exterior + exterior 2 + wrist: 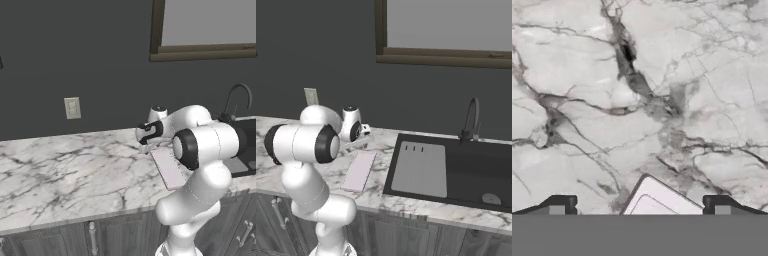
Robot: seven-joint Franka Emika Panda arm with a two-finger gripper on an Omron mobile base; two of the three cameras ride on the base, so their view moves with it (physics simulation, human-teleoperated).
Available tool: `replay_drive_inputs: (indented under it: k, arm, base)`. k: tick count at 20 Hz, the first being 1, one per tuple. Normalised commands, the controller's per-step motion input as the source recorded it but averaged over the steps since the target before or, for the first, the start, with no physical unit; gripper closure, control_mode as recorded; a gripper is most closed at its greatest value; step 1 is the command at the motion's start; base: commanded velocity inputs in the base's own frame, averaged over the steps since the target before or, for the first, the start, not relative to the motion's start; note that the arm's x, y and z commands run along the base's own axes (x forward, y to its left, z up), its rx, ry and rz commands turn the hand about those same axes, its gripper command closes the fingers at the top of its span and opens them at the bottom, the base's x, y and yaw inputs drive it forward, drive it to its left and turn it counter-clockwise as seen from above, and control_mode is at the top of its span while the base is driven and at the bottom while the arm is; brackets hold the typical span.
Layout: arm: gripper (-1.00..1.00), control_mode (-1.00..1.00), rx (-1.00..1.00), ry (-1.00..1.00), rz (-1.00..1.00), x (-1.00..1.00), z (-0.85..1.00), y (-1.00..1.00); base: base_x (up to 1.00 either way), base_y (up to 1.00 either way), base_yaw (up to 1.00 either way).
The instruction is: The ice cube tray has been filled with water. Take the tray and place it in the freezer to make ice. Close the freezer door after placing the tray.
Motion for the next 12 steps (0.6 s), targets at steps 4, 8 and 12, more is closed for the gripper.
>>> replay_drive_inputs:
  k: [4,8,12]
  arm:
    - [-1.00,-1.00,-0.01,-0.09,0.13,0.27,-0.44,0.00]
    - [-1.00,-1.00,0.00,-0.02,0.10,0.44,-0.27,0.00]
    - [-1.00,-1.00,0.00,0.00,0.08,0.46,-0.22,0.04]
  base:
    - [0.00,0.00,0.00]
    - [0.00,0.00,0.00]
    - [0.00,0.00,0.00]
